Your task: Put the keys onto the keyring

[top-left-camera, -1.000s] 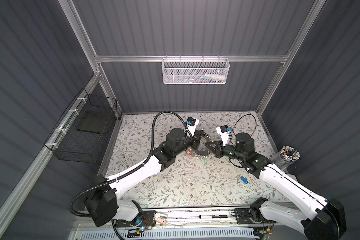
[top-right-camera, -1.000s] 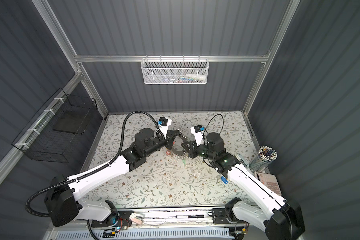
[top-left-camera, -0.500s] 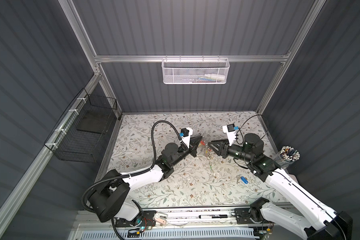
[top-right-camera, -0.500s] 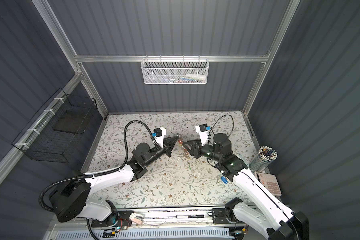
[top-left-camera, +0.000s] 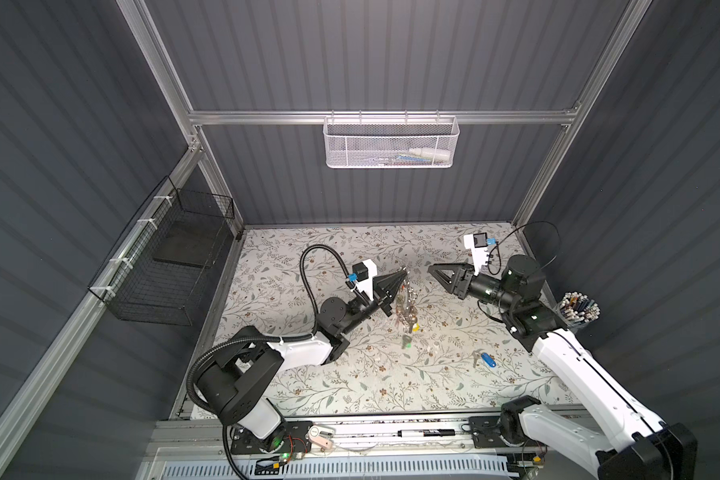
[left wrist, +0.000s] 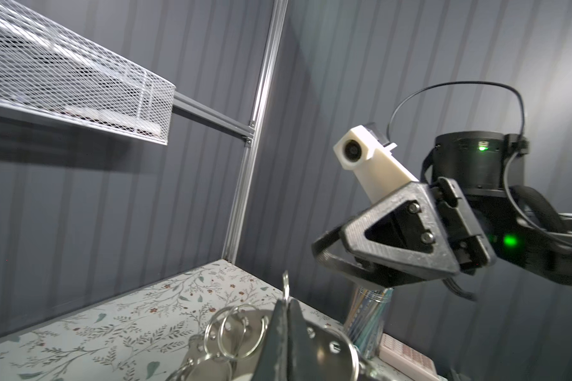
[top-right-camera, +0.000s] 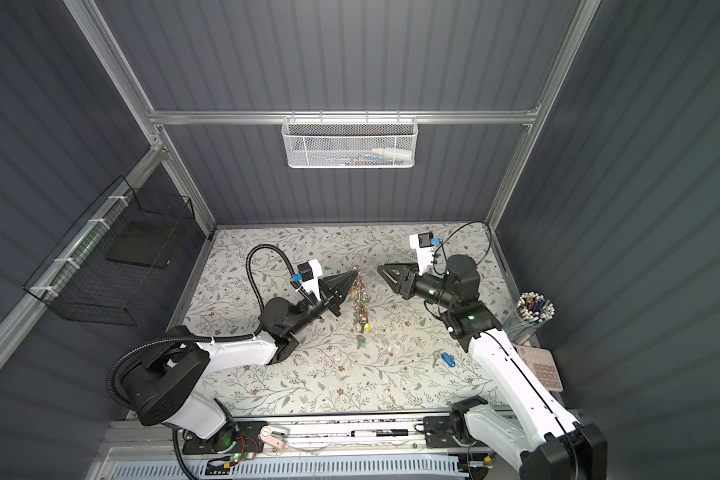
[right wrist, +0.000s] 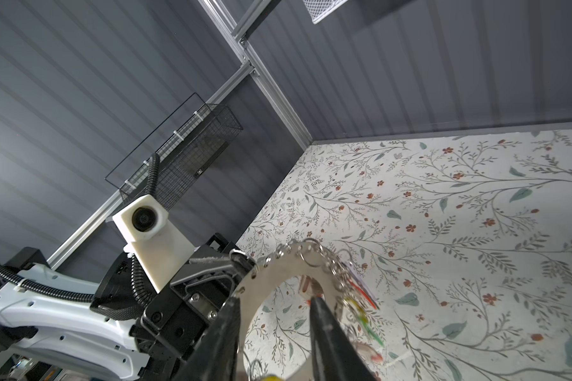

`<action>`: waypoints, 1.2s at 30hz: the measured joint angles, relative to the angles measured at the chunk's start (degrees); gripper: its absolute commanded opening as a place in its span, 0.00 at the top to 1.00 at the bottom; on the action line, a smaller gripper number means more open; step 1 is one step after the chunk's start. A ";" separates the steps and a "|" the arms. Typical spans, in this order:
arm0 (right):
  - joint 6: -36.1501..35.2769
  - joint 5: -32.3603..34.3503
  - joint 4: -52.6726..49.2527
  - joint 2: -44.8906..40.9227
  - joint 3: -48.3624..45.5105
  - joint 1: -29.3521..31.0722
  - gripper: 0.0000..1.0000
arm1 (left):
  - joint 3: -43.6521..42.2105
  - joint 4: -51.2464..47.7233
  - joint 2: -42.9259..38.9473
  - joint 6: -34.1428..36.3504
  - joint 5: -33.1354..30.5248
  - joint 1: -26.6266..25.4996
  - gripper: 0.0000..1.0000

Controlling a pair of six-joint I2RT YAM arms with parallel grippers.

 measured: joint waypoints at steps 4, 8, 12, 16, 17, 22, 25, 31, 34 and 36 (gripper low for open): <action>1.70 -3.17 3.76 1.25 0.13 0.00 0.66 | 0.02 0.70 0.72 -2.34 2.97 0.20 1.00; 2.91 -5.70 6.73 1.38 0.13 0.00 0.69 | 0.37 1.60 0.72 -4.20 4.76 0.39 1.00; 3.78 -7.74 8.98 1.68 0.13 0.02 0.69 | 1.44 2.01 0.72 -5.60 5.64 0.70 1.00; 4.33 -9.40 10.69 3.10 0.13 0.02 0.70 | 2.71 2.03 0.87 -6.86 7.30 1.09 1.00; 4.46 -9.77 10.97 3.45 0.13 0.02 0.70 | 3.04 2.14 0.96 -7.21 7.63 1.22 1.00; 5.35 -11.39 12.59 5.03 0.13 0.09 0.70 | 4.74 2.43 1.70 -8.55 9.18 1.44 1.00; 5.73 -12.00 13.70 6.21 0.13 0.15 0.72 | 5.49 2.38 2.23 -9.27 10.03 1.44 1.00; 6.88 -13.07 15.08 7.17 0.13 0.74 0.80 | 6.12 2.36 2.97 -10.43 11.17 1.44 1.00; 7.08 -13.20 15.74 7.17 0.13 1.05 0.84 | 6.58 2.43 3.17 -10.86 11.52 1.44 1.00; 7.06 -13.20 15.87 7.17 0.13 1.05 0.86 | 6.69 2.64 3.17 -11.13 11.63 1.55 1.00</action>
